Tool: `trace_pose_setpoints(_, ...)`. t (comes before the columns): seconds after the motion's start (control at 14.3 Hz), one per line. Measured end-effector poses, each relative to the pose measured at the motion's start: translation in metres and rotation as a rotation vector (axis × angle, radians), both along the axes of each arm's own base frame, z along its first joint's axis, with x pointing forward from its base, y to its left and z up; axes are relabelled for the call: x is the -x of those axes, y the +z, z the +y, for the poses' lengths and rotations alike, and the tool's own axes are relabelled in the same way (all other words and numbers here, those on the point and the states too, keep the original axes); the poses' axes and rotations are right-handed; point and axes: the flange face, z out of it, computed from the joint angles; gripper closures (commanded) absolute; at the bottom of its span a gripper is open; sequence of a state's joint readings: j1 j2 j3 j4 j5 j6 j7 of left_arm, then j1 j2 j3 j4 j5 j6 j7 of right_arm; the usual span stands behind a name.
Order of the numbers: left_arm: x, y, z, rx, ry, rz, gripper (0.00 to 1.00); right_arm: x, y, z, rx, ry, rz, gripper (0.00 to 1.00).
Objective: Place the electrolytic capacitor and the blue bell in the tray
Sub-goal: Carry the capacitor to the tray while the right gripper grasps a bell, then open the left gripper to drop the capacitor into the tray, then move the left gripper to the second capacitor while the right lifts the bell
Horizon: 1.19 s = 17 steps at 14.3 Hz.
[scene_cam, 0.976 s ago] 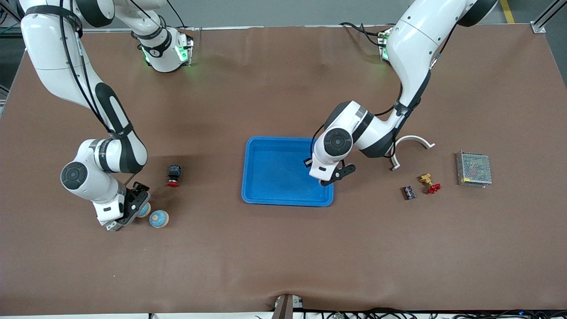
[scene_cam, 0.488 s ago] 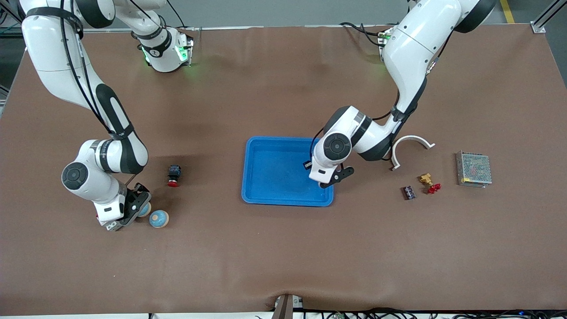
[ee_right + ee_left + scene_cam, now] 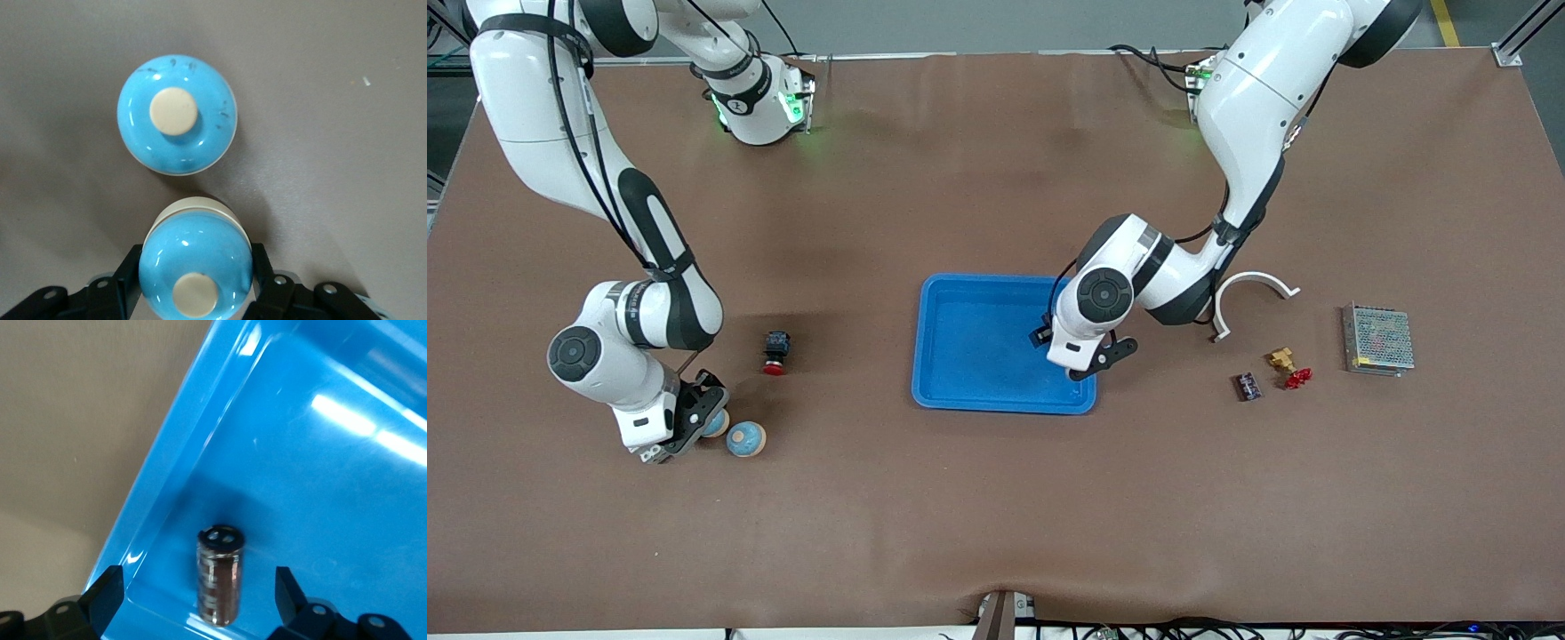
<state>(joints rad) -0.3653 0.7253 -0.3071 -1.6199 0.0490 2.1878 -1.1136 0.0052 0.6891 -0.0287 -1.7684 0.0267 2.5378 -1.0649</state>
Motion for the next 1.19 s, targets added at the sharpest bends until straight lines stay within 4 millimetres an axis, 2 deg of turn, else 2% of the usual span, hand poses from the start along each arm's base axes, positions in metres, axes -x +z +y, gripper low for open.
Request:
trace_pose_setpoints(0.21, -0.011, 0.023, 0.005, 0.004, 0.006, -0.033, 0.00, -0.007, 0.010, 0.000, -0.009, -0.008, 0.020, 0.55)
trace_pose_setpoints(0.35, -0.020, 0.049, 0.015, -0.004, 0.018, -0.046, 0.00, -0.016, 0.025, 0.001, -0.023, -0.018, 0.050, 0.55)
trace_pose_setpoints(0.56, -0.038, 0.087, 0.043, -0.031, 0.023, -0.055, 0.00, -0.029, 0.049, 0.003, -0.051, -0.037, 0.076, 0.57)
trace_pose_setpoints(0.77, -0.055, 0.105, 0.084, -0.062, 0.025, -0.047, 0.00, -0.038, 0.076, 0.012, -0.071, -0.103, 0.132, 0.57)
trace_pose_setpoints(0.98, -0.072, 0.108, 0.124, -0.096, 0.062, -0.055, 0.00, -0.042, 0.109, 0.042, -0.076, -0.201, 0.167, 0.58)
trace_pose_setpoints(1.19, -0.087, 0.105, 0.164, -0.137, 0.094, -0.065, 0.00, -0.032, 0.139, 0.087, -0.067, -0.316, 0.209, 0.58)
